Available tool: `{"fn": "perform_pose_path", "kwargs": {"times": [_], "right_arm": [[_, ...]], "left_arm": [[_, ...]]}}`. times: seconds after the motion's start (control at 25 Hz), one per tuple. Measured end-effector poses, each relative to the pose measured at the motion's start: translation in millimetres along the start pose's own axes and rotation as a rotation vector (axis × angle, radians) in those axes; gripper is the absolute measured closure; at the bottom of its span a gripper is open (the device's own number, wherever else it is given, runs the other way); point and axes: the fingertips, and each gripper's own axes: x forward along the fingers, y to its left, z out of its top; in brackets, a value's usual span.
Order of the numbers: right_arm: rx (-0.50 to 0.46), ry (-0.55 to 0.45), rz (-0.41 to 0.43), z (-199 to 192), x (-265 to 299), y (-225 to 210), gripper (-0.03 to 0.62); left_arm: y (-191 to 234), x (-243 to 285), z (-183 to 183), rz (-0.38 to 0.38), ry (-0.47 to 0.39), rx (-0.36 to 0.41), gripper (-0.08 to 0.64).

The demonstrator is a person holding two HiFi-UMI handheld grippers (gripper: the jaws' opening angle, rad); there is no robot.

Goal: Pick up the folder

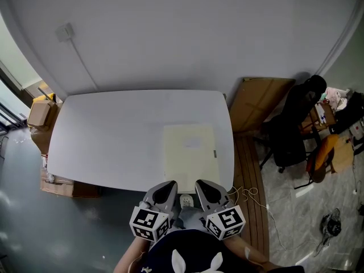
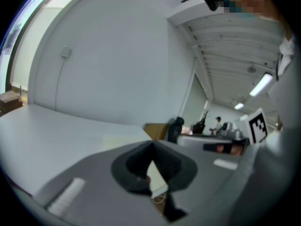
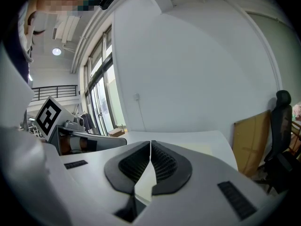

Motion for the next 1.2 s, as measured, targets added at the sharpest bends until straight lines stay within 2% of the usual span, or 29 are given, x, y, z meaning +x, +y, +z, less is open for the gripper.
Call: {"fn": "perform_pose_path", "kwargs": {"times": [0.76,1.2], "right_arm": [[-0.016,0.015,0.051,16.5,25.9,-32.7,0.580],[-0.014,0.053,0.095,15.2,46.3,-44.1,0.579]], "left_arm": [[13.5,34.5,25.8,0.039,-0.044,0.025,0.555],[24.7,52.2,23.8,0.054,-0.010,0.016,0.554]]}}
